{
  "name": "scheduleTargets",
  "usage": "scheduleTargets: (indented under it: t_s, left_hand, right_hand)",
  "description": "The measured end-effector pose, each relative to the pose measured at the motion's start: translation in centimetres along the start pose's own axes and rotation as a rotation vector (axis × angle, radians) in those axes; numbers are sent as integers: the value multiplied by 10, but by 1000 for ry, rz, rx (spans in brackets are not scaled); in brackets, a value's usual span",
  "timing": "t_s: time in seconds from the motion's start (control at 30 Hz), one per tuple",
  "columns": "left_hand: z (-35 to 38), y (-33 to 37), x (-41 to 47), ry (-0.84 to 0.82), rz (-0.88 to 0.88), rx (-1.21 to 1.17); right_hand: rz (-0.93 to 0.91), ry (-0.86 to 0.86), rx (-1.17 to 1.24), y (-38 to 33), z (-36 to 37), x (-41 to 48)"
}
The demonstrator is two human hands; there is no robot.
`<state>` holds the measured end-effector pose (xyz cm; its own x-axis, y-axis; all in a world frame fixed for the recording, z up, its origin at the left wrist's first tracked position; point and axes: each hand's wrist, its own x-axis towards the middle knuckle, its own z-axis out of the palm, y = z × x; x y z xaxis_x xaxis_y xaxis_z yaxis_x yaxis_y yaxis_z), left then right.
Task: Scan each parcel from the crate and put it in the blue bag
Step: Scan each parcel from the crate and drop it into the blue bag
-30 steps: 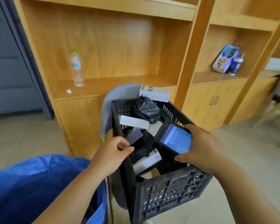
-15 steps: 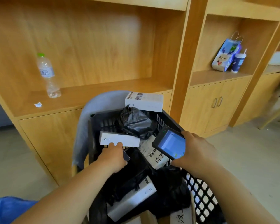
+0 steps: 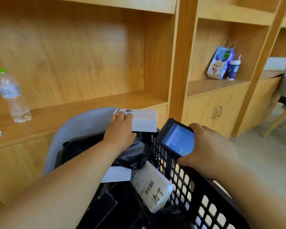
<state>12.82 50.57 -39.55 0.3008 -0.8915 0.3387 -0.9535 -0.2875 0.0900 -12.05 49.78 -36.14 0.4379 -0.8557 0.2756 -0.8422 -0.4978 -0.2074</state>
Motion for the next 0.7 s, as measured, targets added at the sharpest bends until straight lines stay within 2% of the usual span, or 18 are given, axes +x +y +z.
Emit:
scheduleTargets:
  t_s: [0.1,0.23,0.4,0.53,0.7]
  left_hand:
    - [16,1,23,3,88,154]
    - [38,8,42,-91,128,340]
    - [49,23,47,5,91,542]
    - [41,21,43,113,144,560]
    - [-5,8,13,158,111,387]
  right_hand:
    - [52,42,-24,12,3,9]
    - [74,22,-27,22,13,11]
    - [82,-13,-21,25,19,10]
    - [99,-16,1,26,13,6]
    - [112,13,42,22,-9,-11]
